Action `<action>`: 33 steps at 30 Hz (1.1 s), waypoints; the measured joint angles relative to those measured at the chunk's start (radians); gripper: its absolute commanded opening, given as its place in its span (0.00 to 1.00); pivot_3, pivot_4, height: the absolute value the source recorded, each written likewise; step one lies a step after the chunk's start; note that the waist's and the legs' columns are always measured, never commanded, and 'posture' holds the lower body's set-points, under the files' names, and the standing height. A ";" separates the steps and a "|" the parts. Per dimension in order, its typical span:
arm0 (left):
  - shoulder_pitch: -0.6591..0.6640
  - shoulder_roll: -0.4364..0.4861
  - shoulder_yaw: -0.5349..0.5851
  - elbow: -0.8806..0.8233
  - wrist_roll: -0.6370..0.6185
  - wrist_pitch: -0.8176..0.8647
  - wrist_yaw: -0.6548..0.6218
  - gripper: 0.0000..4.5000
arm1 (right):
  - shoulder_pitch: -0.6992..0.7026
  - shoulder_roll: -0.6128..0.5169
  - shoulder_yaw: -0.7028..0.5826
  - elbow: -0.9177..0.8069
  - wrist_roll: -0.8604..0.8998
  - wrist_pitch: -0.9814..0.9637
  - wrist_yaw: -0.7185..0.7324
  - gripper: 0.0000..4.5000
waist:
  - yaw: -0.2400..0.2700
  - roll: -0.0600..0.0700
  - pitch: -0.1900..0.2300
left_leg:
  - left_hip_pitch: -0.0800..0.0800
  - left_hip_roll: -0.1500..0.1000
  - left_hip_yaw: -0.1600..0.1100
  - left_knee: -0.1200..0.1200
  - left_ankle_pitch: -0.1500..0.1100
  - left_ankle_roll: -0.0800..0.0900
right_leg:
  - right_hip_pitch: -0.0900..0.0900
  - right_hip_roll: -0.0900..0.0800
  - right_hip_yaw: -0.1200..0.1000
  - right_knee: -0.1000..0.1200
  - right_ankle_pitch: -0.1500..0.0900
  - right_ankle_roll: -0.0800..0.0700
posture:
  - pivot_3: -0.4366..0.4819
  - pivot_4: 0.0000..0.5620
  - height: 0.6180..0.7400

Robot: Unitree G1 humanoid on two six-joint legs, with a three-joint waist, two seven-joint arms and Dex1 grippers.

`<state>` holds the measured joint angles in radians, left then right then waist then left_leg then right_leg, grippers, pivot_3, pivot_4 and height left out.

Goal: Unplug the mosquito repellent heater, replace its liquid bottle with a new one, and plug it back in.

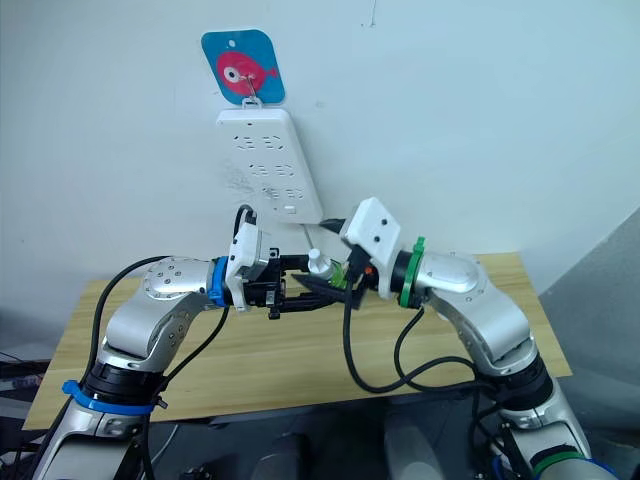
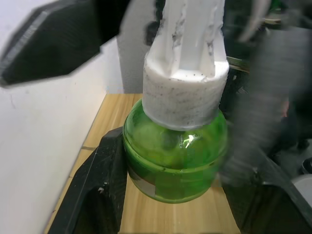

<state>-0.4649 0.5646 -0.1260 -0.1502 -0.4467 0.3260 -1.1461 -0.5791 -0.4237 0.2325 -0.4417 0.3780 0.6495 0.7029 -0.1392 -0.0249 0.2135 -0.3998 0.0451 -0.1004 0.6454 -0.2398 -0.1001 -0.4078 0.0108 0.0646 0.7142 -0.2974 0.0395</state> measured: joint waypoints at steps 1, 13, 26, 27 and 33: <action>0.000 0.000 0.000 0.000 0.001 0.000 0.001 0.51 | 0.000 -0.010 -0.007 0.001 0.006 0.000 0.014 1.00 | 0.000 0.000 0.000 | 0.000 0.000 0.000 0.000 0.000 0.000 | 0.000 0.000 0.000 0.000 0.000 0.000 | 0.31 0.28 0.88; 0.022 0.000 0.000 0.000 0.002 -0.005 -0.002 0.51 | 0.022 -0.217 -0.150 -0.026 0.182 0.092 0.171 1.00 | -0.002 0.000 0.000 | 0.000 0.000 0.000 0.000 0.000 0.000 | 0.000 0.001 0.001 0.000 0.000 0.000 | 0.31 0.28 0.88; 0.021 0.000 -0.002 0.000 0.003 -0.007 -0.006 0.51 | -0.059 -0.017 0.008 0.006 0.085 0.057 0.033 1.00 | 0.001 0.000 0.000 | 0.000 0.000 0.000 0.000 0.000 0.000 | 0.000 0.000 0.000 -0.001 0.000 0.000 | 0.31 0.28 0.88; 0.021 -0.001 -0.004 0.000 0.003 -0.007 -0.006 0.51 | -0.065 -0.012 0.008 0.017 0.076 0.053 0.030 1.00 | 0.000 0.000 0.000 | 0.000 0.000 0.000 0.000 0.000 0.000 | 0.000 0.000 0.000 -0.001 0.000 0.000 | 0.31 0.28 0.88; 0.022 -0.001 -0.006 0.000 0.007 -0.007 0.000 0.51 | -0.059 -0.089 -0.012 0.018 0.080 0.049 0.076 1.00 | 0.001 0.000 0.000 | 0.000 0.000 0.000 0.000 0.000 0.000 | 0.000 0.000 0.000 -0.001 0.000 0.000 | 0.31 0.27 0.88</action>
<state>-0.4433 0.5640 -0.1315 -0.1504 -0.4400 0.3195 -1.1463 -0.6385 -0.5122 0.2201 -0.4240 0.4584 0.6985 0.7791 -0.1381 -0.0249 0.2136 -0.4000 0.0453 -0.1005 0.6451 -0.2399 -0.1000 -0.4076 0.0112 0.0647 0.7132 -0.2974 0.0395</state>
